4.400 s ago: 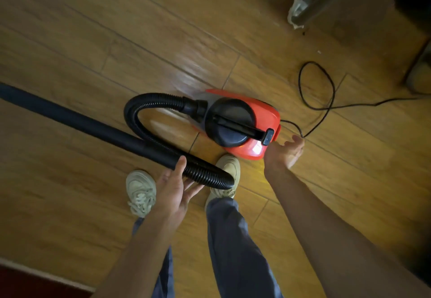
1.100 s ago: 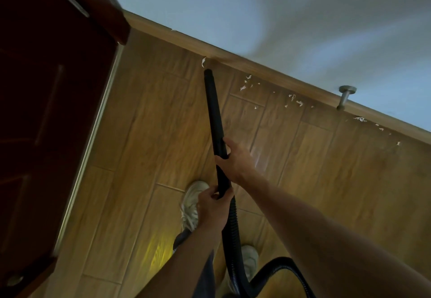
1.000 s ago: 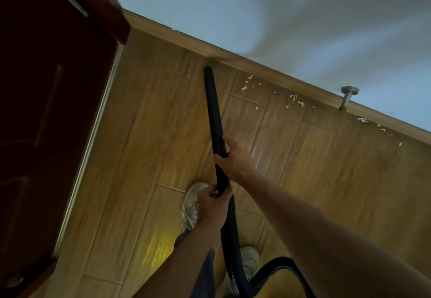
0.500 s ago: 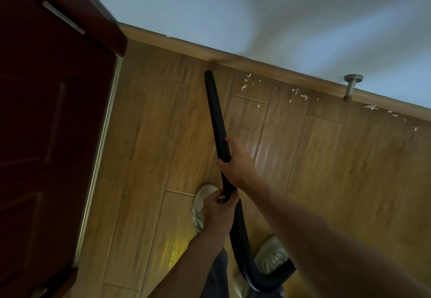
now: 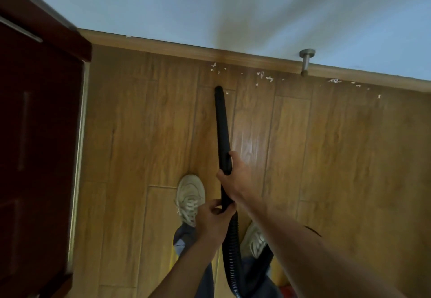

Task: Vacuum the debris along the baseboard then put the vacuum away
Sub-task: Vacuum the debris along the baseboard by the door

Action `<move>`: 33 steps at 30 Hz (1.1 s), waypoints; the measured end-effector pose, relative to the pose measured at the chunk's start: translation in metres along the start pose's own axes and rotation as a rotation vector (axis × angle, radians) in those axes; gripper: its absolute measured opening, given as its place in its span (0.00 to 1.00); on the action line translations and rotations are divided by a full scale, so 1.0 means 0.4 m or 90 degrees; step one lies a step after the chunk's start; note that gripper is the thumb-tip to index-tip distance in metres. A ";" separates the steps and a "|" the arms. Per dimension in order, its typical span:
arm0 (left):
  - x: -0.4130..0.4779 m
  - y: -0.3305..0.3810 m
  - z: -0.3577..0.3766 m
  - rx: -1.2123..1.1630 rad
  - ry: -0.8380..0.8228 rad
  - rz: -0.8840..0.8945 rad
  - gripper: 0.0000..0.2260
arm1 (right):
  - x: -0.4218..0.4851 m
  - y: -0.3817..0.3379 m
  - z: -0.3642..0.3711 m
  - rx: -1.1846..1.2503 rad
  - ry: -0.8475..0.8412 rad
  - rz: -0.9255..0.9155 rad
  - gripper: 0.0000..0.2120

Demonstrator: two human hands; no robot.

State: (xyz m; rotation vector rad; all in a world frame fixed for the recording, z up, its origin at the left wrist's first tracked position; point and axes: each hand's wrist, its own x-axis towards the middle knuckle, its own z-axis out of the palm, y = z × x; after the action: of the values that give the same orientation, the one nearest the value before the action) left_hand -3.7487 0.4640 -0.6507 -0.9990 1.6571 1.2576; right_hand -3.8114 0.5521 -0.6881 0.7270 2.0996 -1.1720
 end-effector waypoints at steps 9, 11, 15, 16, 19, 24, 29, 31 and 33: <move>-0.037 -0.008 0.028 0.031 -0.011 0.010 0.06 | -0.029 0.043 -0.034 0.054 0.014 0.028 0.20; -0.033 0.003 0.027 0.018 -0.011 0.007 0.06 | -0.017 0.035 -0.035 0.052 0.015 0.026 0.21; -0.011 0.036 0.021 -0.015 -0.006 -0.010 0.05 | 0.020 0.003 -0.029 0.027 0.006 0.016 0.27; -0.003 0.044 0.018 -0.024 -0.004 -0.013 0.05 | 0.029 -0.007 -0.028 0.014 0.003 0.015 0.29; 0.017 0.068 0.008 -0.036 0.004 -0.013 0.05 | 0.054 -0.037 -0.026 -0.018 -0.004 0.011 0.30; 0.043 0.103 -0.020 -0.054 0.007 -0.015 0.04 | 0.085 -0.087 -0.017 -0.030 0.002 0.004 0.30; 0.055 0.124 -0.049 -0.056 0.010 -0.007 0.06 | 0.106 -0.115 0.006 -0.031 0.000 -0.007 0.29; 0.059 0.127 -0.058 -0.049 0.011 -0.011 0.06 | 0.107 -0.122 0.008 -0.031 -0.003 -0.015 0.29; 0.063 0.127 -0.064 -0.046 0.005 -0.012 0.07 | 0.105 -0.123 0.010 -0.027 -0.001 -0.021 0.28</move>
State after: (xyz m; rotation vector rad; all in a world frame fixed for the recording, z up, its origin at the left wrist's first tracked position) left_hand -3.8083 0.4457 -0.6526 -1.0623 1.6144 1.3101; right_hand -3.8730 0.5329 -0.6942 0.6732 2.1364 -1.1412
